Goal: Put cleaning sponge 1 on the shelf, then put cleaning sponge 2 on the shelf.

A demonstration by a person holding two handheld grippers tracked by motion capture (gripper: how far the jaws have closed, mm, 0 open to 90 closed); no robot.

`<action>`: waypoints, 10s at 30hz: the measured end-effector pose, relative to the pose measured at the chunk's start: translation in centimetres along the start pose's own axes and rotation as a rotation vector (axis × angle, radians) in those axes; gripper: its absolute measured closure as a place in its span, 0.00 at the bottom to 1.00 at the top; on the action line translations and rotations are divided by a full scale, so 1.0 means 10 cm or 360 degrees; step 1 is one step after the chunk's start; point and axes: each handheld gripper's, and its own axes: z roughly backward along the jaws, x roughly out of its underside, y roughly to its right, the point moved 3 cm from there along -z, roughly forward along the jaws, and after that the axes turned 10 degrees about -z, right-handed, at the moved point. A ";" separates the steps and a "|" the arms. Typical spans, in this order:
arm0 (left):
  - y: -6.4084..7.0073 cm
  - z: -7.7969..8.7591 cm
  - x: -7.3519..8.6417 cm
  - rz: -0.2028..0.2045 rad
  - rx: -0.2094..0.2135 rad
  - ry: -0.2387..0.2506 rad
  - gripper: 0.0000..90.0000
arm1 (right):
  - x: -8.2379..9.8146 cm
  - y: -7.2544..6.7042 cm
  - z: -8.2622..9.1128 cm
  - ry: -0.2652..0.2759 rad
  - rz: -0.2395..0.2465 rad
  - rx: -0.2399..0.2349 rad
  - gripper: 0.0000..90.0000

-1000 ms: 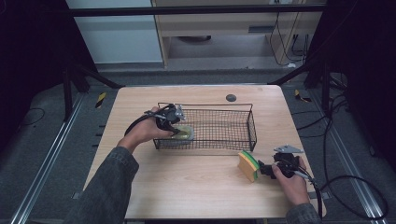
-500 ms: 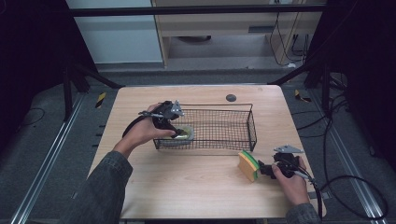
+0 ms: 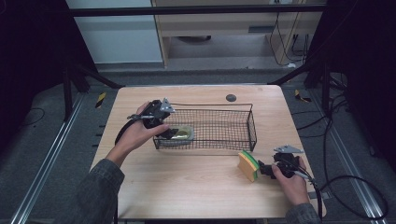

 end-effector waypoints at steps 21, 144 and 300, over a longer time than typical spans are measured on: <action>0.16 0.41 0.29 0.0189 -0.0099 0.0134 0.04 | 0.00 0.00 0.00 0.0000 -0.0003 0.0003 0.01; 0.85 -0.18 1.60 0.0668 -0.0071 0.0110 0.00 | -0.87 -0.88 0.78 -0.0683 0.0424 -0.0172 0.72; 0.84 -0.18 1.60 0.0669 -0.0069 0.0113 0.00 | -1.72 -0.95 -0.62 -0.0467 0.0639 0.0032 0.71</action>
